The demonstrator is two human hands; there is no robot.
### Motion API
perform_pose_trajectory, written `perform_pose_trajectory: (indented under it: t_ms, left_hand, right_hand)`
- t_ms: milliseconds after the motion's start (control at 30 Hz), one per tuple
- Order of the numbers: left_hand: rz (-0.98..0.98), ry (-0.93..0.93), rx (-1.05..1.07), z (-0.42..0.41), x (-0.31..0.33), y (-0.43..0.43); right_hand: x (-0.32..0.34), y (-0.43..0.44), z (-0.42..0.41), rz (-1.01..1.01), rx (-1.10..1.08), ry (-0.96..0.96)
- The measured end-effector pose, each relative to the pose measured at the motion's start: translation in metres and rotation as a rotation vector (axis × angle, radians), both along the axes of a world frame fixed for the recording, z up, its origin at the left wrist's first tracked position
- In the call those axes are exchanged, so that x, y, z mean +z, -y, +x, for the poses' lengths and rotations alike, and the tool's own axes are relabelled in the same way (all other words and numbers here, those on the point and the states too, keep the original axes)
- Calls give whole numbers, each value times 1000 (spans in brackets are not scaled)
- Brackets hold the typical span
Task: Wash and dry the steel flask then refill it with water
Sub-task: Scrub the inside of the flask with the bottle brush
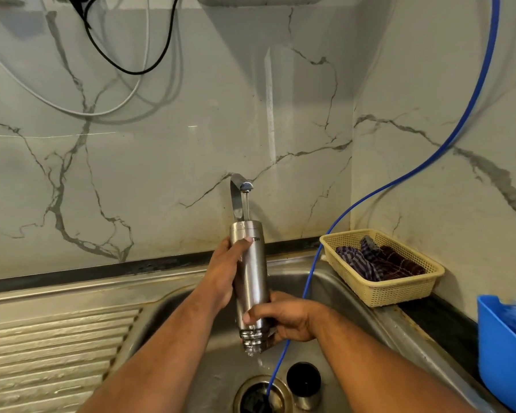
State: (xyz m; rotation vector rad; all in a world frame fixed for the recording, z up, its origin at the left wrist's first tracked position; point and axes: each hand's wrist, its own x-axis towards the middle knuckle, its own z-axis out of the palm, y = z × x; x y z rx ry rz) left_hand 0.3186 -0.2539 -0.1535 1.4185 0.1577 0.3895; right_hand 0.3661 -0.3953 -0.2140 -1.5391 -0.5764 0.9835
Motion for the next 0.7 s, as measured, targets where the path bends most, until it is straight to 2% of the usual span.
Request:
perform_pose_trajectory:
  t_ms: [200, 367, 467, 567, 633, 700]
  left_hand:
    - [244, 176, 2, -2, 8, 10]
    - [62, 279, 134, -2, 14, 2]
    - [-78, 264, 266, -6, 19, -2]
    - [-213, 120, 395, -14, 20, -14]
    - [-276, -106, 417, -25, 13, -26]
    - [-265, -384, 338, -41, 3, -31]
  right_hand:
    - [3, -3, 0, 32, -234, 137]
    - [4, -2, 3, 38, -440, 282]
    - [8, 3, 3, 77, -554, 335]
    - [15, 2, 6, 281, -701, 289]
    - [24, 0, 9, 449, -817, 229]
    - [32, -1, 12, 607, -892, 136]
